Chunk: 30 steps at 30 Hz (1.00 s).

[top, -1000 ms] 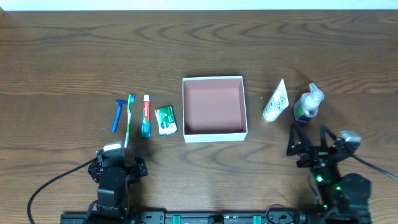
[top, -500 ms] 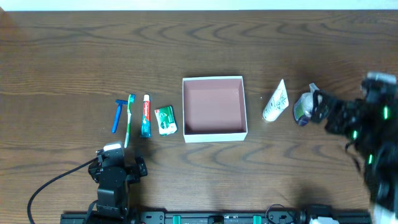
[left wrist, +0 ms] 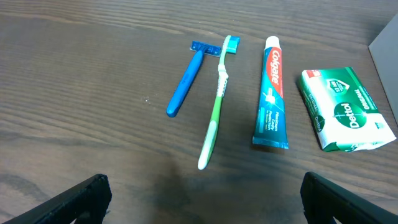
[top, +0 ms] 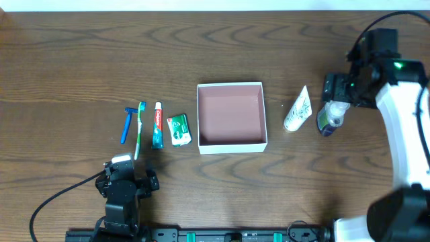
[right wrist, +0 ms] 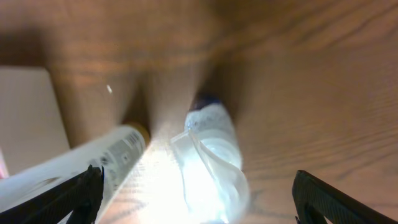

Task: Pack container
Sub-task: 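Reach the right gripper to the clear blue bottle and grasp it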

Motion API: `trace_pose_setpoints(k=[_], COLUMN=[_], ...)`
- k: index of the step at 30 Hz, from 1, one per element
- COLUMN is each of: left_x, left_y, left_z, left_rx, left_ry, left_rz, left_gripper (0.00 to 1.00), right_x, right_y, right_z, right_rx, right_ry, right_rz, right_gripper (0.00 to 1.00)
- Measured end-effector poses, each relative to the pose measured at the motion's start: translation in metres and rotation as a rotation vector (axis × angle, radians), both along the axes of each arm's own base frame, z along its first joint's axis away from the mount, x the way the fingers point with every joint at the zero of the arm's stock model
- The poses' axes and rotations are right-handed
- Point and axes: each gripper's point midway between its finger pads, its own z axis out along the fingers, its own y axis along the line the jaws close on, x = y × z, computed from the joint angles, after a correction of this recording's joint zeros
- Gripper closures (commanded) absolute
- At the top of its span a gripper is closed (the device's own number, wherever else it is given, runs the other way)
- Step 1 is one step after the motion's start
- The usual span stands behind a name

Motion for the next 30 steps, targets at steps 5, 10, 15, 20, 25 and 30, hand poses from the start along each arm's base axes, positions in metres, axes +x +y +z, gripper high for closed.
trace_pose_setpoints(k=[5, 10, 15, 20, 25, 30], left_x=[0.0, 0.0, 0.0, 0.0, 0.0, 0.0], left_y=[0.0, 0.0, 0.0, 0.0, 0.0, 0.0], left_z=[0.0, 0.0, 0.0, 0.0, 0.0, 0.0], left_rx=[0.0, 0.0, 0.0, 0.0, 0.0, 0.0], left_ry=[0.0, 0.0, 0.001, 0.001, 0.0, 0.0], left_rz=[0.0, 0.0, 0.0, 0.0, 0.0, 0.0], left_gripper=[0.02, 0.02, 0.02, 0.02, 0.02, 0.02], right_x=[-0.007, -0.011, -0.019, -0.02, -0.015, -0.006], right_y=[-0.001, -0.002, -0.003, -0.007, -0.009, -0.009], right_z=[-0.027, -0.041, -0.063, -0.067, -0.067, -0.066], right_rx=[-0.002, -0.009, -0.019, -0.038, -0.048, -0.052], right_ry=[0.112, 0.147, 0.185, 0.19, 0.172, 0.134], right_rz=[0.012, 0.018, 0.019, 0.015, 0.012, 0.011], right_gripper=[0.14, 0.23, 0.35, 0.49, 0.47, 0.49])
